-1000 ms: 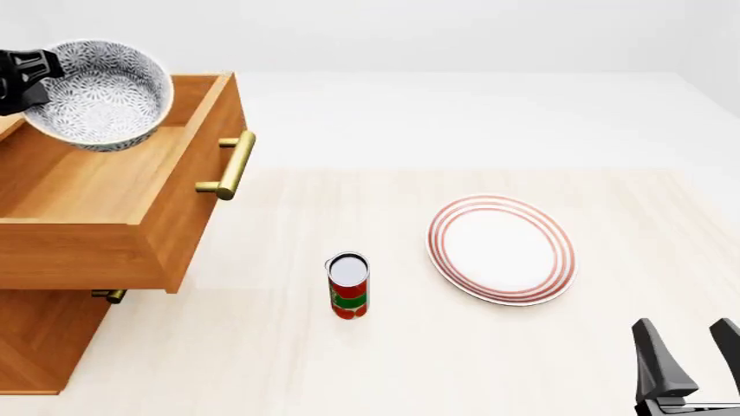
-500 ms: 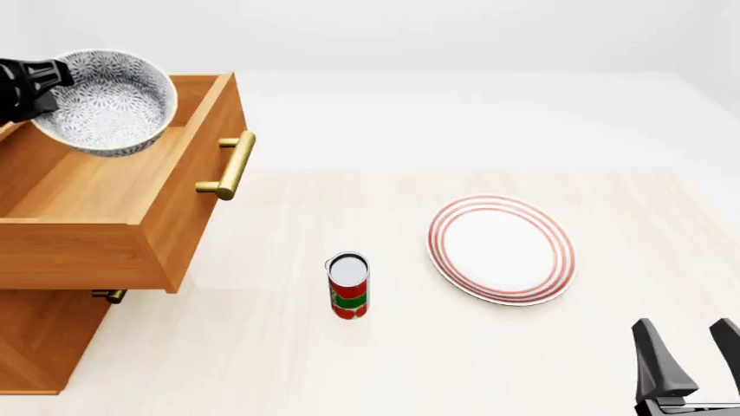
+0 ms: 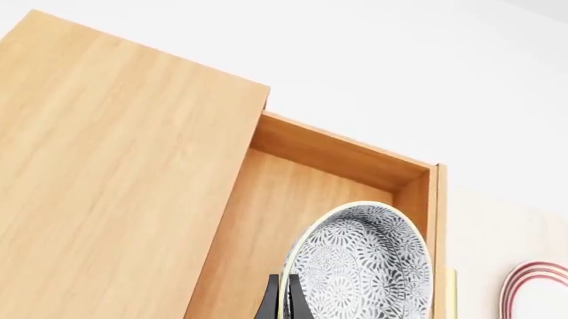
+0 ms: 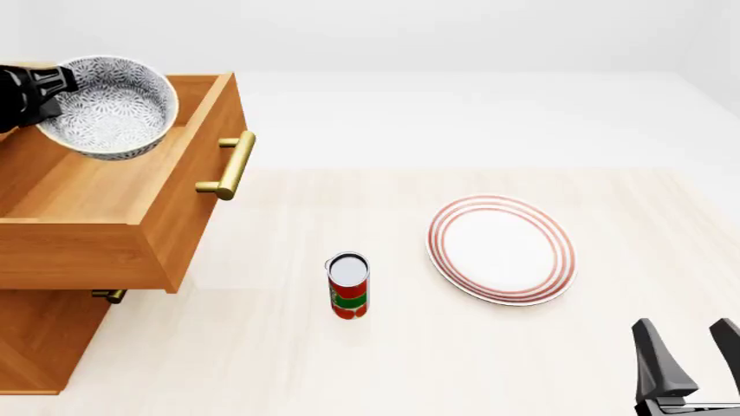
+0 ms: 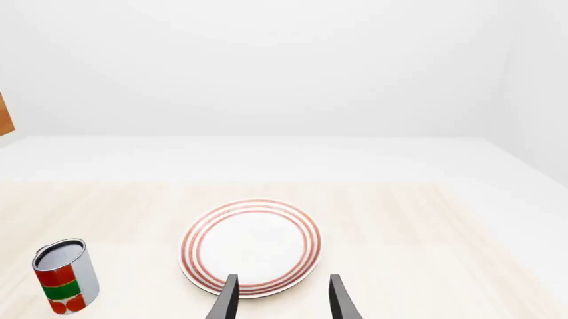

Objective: Put the bowl in the top drawer of the cabinet.

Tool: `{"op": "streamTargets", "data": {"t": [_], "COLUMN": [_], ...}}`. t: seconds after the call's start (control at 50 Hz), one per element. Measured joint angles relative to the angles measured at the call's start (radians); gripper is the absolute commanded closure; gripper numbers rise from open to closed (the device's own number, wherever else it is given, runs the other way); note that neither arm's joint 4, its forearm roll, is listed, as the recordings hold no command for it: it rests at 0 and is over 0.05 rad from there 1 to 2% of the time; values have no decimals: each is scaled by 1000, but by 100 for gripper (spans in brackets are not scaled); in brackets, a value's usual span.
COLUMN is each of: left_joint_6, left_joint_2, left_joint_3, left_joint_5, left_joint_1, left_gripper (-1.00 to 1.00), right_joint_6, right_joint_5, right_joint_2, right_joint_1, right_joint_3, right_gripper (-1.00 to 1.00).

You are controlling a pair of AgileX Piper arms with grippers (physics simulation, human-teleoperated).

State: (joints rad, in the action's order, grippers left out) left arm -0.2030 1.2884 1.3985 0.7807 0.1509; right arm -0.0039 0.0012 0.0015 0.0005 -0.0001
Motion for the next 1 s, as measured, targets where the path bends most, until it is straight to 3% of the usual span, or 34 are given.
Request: {"op": "streamTargets", "data": {"t": [1.0], "left_joint_6": [23], "left_joint_2": [82], "left_joint_3": [18], "left_joint_5": [-32], "left_joint_1": [19], "left_gripper": [100], "right_joint_6": [0], "right_joint_5": [0], "right_joint_2": [0], "right_joint_1": [0], "right_joint_3": [0], "right_gripper": [-100]}}
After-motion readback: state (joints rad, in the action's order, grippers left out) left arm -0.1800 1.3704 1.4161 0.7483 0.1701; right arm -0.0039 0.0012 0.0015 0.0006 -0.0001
